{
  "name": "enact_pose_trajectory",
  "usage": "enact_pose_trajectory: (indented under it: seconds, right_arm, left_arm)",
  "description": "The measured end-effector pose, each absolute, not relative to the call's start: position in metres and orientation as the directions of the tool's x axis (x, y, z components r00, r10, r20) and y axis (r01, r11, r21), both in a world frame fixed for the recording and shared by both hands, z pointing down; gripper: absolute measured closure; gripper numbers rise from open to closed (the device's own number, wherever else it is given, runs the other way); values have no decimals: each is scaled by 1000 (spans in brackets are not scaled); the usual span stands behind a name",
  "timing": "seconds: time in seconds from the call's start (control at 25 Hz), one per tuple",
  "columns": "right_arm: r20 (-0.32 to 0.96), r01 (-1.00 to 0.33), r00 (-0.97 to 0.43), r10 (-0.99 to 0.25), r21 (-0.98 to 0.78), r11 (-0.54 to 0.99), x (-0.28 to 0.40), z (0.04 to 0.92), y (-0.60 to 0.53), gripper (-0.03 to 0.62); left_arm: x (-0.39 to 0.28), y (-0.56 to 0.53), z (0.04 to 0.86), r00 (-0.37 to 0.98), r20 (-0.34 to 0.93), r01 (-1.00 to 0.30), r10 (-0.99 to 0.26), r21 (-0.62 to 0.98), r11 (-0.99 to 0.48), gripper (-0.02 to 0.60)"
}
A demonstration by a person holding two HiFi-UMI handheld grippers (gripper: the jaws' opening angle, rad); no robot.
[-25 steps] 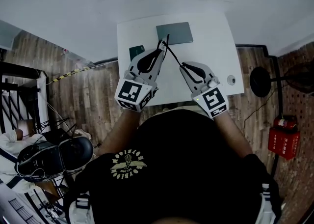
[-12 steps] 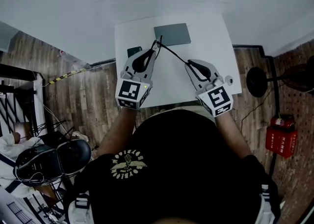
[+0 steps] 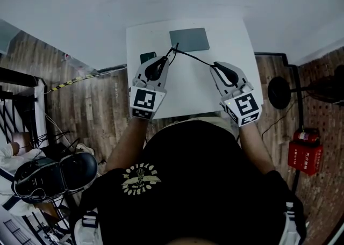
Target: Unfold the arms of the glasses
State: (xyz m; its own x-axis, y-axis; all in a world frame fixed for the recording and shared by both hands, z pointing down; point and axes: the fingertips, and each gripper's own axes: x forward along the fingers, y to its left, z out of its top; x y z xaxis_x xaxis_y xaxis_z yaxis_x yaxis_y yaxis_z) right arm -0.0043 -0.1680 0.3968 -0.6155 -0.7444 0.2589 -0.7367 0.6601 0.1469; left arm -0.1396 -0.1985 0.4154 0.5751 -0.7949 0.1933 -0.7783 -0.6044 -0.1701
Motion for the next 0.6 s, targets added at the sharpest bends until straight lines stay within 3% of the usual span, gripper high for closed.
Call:
enact_pose_trajectory:
  seconds: [0.4,0.6]
  right_arm:
    - [287,-706,-634,-718,165,689,-8,393,-158,540]
    - [289,-705,-653,-700,108,701,-15,400,-146,455]
  left_arm:
    - [-146,-189,419,589,197,-776,-784,-132,-616,558]
    - [-155,-187,420,570,199,-800,-797,-86,-594,558]
